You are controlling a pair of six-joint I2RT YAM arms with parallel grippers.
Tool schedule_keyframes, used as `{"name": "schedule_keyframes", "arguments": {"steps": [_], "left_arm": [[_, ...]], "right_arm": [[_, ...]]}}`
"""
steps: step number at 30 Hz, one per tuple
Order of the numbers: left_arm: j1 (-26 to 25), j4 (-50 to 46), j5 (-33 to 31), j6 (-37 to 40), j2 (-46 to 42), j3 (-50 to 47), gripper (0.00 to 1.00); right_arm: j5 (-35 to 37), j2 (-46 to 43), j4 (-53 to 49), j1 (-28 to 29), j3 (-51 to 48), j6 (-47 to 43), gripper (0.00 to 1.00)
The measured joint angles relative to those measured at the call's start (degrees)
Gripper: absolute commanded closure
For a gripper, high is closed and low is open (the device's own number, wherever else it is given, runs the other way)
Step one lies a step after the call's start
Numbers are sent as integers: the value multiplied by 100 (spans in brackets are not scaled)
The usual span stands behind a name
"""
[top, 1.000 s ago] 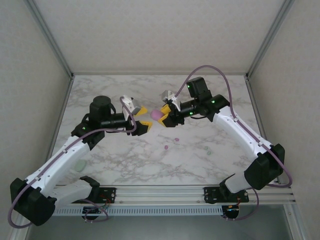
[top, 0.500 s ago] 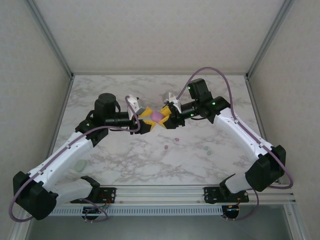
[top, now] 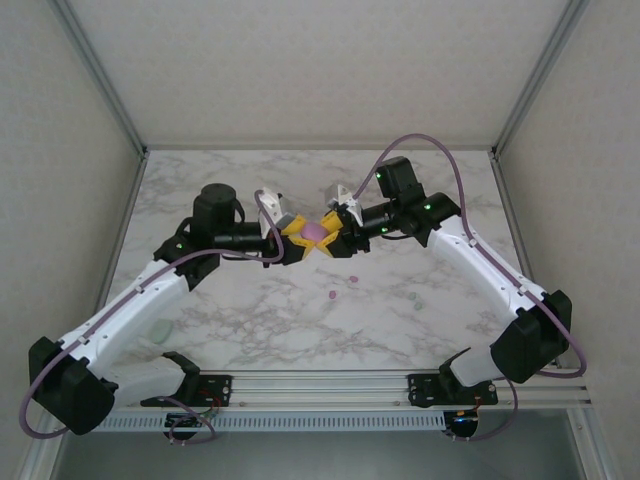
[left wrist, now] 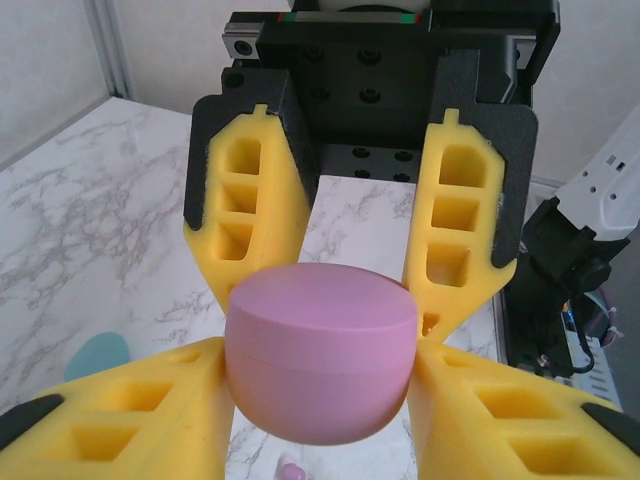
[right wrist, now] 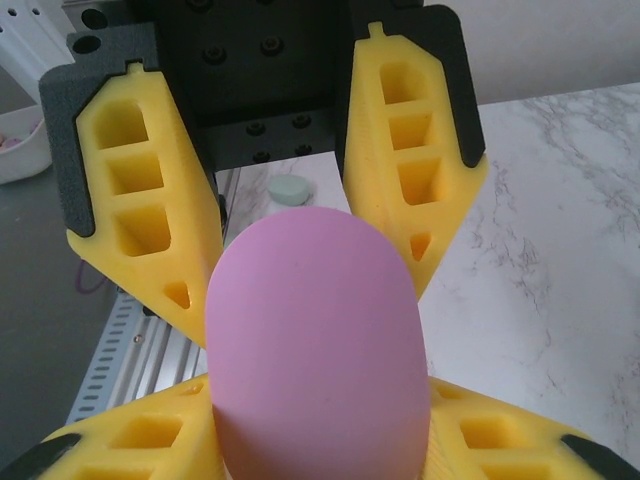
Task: Insert the wireless bluetooth earbuds into the charging case
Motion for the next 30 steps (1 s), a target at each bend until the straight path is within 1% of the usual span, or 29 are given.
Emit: {"name": "schedule_keyframes", "arguments": {"steps": [12,19,20,21,27,30], "left_arm": [[-33,-317,0,129,142,210,51],[-37,-472,2,232,201,310,52],[-37,-492,2,238,201,313,52],[-37,-514,2,256,201,321,55],[-35,-686,0,387,256,426,60],[-35,-721,2,428,264,442,65]], "right_arm": [[-2,0,61,-2,-33,4,58],[7,0,81,0,-37,4,58],[4,0,79,0,-37,4,58],[7,0,81,0,-37,4,58],[4,0,74,-2,-39,4,57],[11,0,66,-2,-39,7,57]]}}
